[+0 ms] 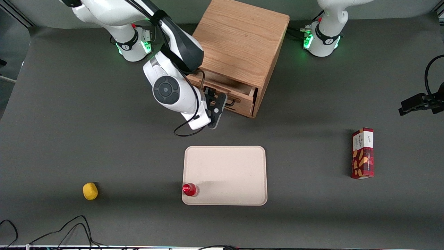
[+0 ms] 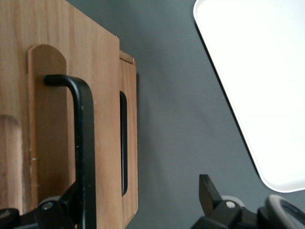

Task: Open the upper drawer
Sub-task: 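Pull the upper drawer outward from the cabinet with the right gripper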

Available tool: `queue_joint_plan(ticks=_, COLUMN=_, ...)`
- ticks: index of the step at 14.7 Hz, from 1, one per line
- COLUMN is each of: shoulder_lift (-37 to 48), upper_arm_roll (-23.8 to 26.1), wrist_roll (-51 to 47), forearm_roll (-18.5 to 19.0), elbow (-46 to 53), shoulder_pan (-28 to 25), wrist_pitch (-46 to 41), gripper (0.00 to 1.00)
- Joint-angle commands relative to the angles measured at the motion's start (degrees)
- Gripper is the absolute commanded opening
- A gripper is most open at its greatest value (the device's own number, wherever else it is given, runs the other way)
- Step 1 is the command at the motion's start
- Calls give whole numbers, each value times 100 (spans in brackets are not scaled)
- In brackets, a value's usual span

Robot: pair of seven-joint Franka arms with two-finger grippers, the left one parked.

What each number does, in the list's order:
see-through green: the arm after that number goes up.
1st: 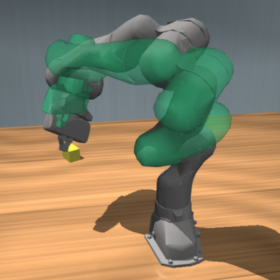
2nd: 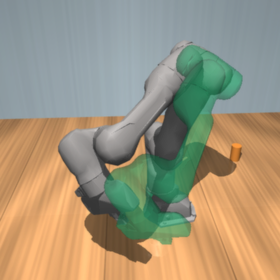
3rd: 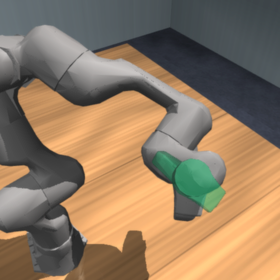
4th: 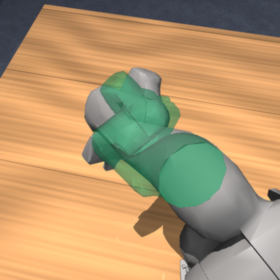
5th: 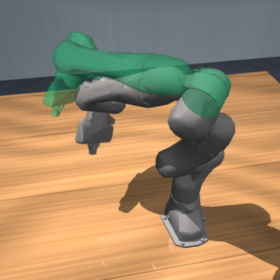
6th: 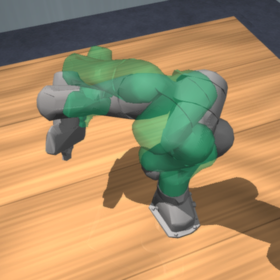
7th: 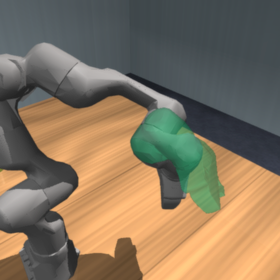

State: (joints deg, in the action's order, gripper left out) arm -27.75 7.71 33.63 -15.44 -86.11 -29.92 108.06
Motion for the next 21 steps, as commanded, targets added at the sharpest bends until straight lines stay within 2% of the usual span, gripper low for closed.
queue_joint_plan(ticks=1, shoulder_lift=-117, upper_arm_roll=-129, wrist_roll=275, forearm_roll=6, elbow=217, shoulder_pan=12, wrist_pitch=31, gripper=100)
queue_joint_plan(ticks=6, shoulder_lift=-126, upper_arm_roll=-383, wrist_roll=398, forearm_roll=-3, elbow=227, shoulder_pan=21, wrist_pitch=285, gripper=100)
queue_joint_plan(ticks=21, shoulder_lift=-257, upper_arm_roll=-691, wrist_roll=724, forearm_roll=-12, elbow=385, shoulder_pan=144, wrist_pitch=874, gripper=100)
